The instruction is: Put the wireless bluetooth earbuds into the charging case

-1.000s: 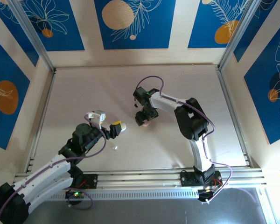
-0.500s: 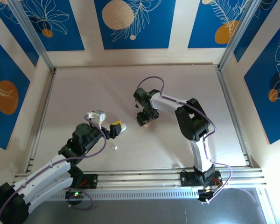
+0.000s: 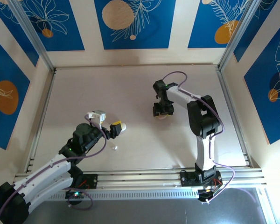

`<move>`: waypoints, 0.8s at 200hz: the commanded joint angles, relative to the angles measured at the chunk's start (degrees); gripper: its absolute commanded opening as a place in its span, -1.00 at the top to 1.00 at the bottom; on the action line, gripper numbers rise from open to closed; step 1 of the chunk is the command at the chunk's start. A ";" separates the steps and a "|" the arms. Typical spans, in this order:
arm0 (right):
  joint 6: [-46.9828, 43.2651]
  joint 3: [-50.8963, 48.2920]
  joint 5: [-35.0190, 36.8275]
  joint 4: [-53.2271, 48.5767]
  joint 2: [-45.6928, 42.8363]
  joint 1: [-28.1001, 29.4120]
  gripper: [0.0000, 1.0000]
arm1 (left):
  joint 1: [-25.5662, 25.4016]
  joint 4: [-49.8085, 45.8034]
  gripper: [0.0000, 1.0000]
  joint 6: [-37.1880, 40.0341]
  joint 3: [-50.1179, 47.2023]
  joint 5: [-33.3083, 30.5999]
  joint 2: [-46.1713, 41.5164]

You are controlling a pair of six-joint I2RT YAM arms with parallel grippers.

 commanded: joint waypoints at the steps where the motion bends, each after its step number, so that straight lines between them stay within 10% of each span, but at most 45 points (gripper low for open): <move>1: 3.72 -0.36 -1.99 0.22 -1.05 -1.32 -0.08 | -0.14 1.94 -0.99 1.10 -0.07 0.13 0.12; 160: 5.68 -1.26 0.29 -1.66 -4.95 -0.02 -0.54 | -0.12 1.98 -0.99 1.08 -0.15 -0.28 0.14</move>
